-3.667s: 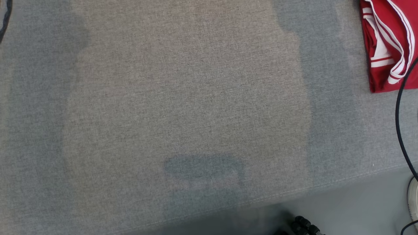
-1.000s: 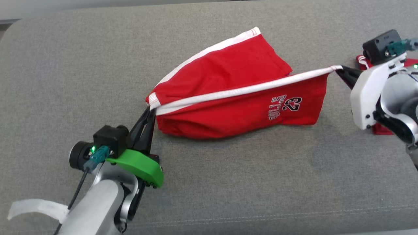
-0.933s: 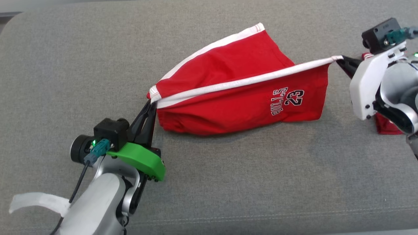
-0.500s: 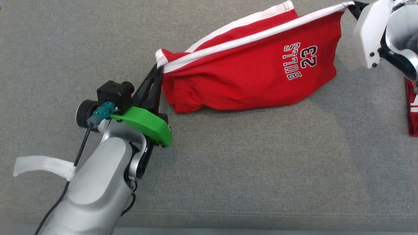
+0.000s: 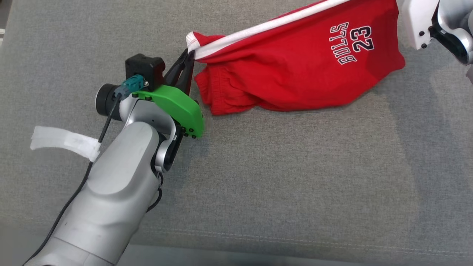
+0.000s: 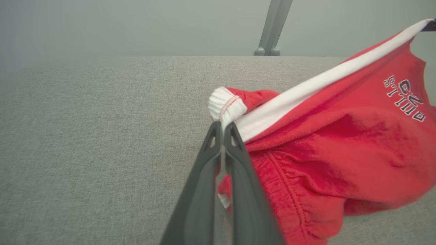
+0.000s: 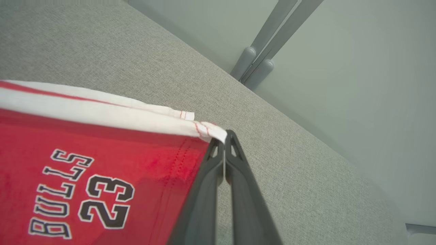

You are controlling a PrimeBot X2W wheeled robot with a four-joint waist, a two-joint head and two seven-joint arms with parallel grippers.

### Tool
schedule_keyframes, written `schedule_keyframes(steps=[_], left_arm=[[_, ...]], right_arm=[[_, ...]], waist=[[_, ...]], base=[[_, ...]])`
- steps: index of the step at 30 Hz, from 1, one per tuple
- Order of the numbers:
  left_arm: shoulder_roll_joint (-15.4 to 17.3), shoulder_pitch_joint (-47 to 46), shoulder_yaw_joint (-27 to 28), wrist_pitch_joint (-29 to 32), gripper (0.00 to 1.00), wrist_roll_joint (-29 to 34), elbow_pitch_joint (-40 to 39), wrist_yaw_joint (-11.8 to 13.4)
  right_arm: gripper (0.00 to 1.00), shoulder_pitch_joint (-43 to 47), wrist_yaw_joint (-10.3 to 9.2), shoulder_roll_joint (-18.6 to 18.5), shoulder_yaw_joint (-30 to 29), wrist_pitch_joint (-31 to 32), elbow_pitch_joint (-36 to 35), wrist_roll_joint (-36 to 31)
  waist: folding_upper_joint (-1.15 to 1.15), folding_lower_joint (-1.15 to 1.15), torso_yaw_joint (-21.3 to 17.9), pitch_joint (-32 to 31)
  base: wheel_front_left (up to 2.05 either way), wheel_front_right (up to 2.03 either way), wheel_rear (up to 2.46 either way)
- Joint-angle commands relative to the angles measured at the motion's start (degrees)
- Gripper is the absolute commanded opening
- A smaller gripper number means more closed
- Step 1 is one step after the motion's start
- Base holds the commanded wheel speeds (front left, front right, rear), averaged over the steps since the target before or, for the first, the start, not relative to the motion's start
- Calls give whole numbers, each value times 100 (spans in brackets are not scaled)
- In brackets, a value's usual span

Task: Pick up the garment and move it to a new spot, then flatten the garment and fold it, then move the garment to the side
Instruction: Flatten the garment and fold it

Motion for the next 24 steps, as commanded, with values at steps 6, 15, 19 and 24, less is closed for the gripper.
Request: schedule_keyframes(steps=[6,15,19,24], left_arm=[[-137,-391,-23,106,57,-41,469,-58],[-261,-654,38,-163,100,-117,1016,-126],[-203,-512,160,-497,100,-150,1055,-27],[-78,-163,344,-996,100,-115,767,106]], right_arm=[[28,-227,-11,256,-16,-442,617,35],[100,-325,-11,575,56,-1179,1200,33],[100,-173,-11,578,5,-1313,1306,247],[100,104,-11,432,-14,-1491,1311,386]], waist=[[0,0,100,62],[0,0,85,13],[0,0,60,-108],[0,0,13,-327]], base=[[0,0,0],[0,0,0],[0,0,0],[0,0,0]])
